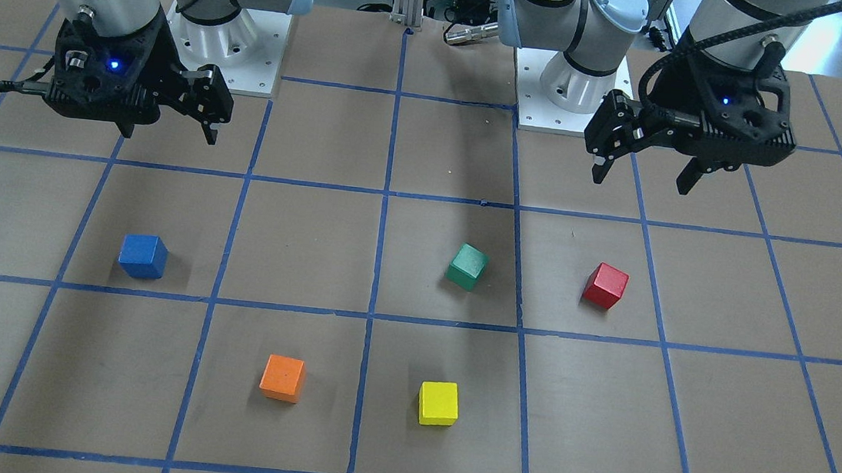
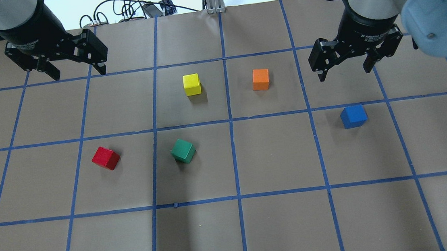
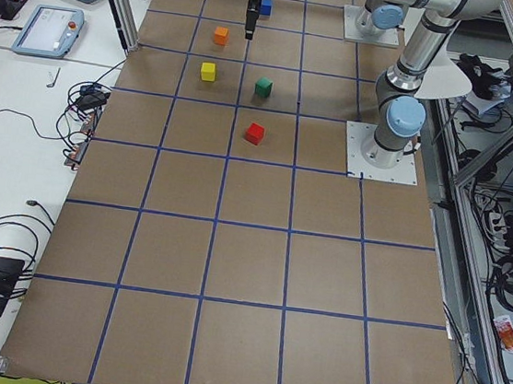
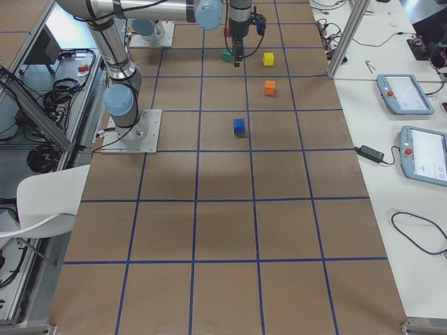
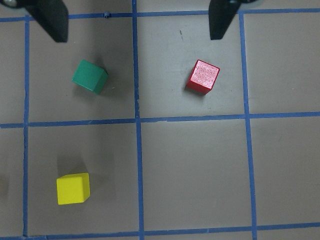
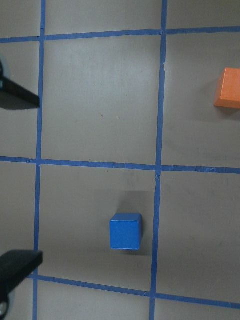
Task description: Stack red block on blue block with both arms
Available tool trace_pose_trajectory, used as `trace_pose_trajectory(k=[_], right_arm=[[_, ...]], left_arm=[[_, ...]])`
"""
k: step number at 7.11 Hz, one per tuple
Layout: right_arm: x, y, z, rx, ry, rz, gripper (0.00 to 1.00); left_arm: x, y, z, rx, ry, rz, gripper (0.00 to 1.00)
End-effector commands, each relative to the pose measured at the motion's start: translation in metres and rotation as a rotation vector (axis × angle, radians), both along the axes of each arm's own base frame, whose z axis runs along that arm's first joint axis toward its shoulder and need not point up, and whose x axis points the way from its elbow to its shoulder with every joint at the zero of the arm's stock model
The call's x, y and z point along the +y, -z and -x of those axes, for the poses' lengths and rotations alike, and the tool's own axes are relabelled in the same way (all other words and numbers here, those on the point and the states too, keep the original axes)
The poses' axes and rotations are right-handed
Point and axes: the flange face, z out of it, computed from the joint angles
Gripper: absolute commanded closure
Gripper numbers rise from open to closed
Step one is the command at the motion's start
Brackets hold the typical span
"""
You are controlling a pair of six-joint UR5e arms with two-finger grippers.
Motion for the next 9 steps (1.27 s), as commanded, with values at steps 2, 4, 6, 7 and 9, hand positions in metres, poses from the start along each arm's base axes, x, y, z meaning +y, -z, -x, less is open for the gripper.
trace_pose_trajectory(k=[2, 4, 6, 7, 9], right_arm=[[0.0, 0.0, 0.001, -0.005, 0.003, 0.0, 0.0], [-0.002, 0.0, 0.004, -0.001, 0.009, 0.0, 0.0], [-0.002, 0.0, 0.006, 0.0, 0.011, 0.0, 0.0], [-0.002, 0.001, 0.006, 0.0, 0.011, 0.0, 0.0], [-0.003, 0.0, 0.007, 0.002, 0.012, 0.003, 0.0]], left_arm=[[-0.001, 0.014, -0.002, 0.01, 0.014, -0.045, 0.0], [-0.03, 0.065, -0.007, 0.001, 0.092, -0.053, 0.0], [-0.029, 0.105, -0.05, -0.002, 0.134, -0.093, 0.0], [-0.016, 0.117, -0.075, 0.004, 0.147, -0.118, 0.0], [-0.002, 0.193, -0.095, 0.01, 0.189, -0.123, 0.0]])
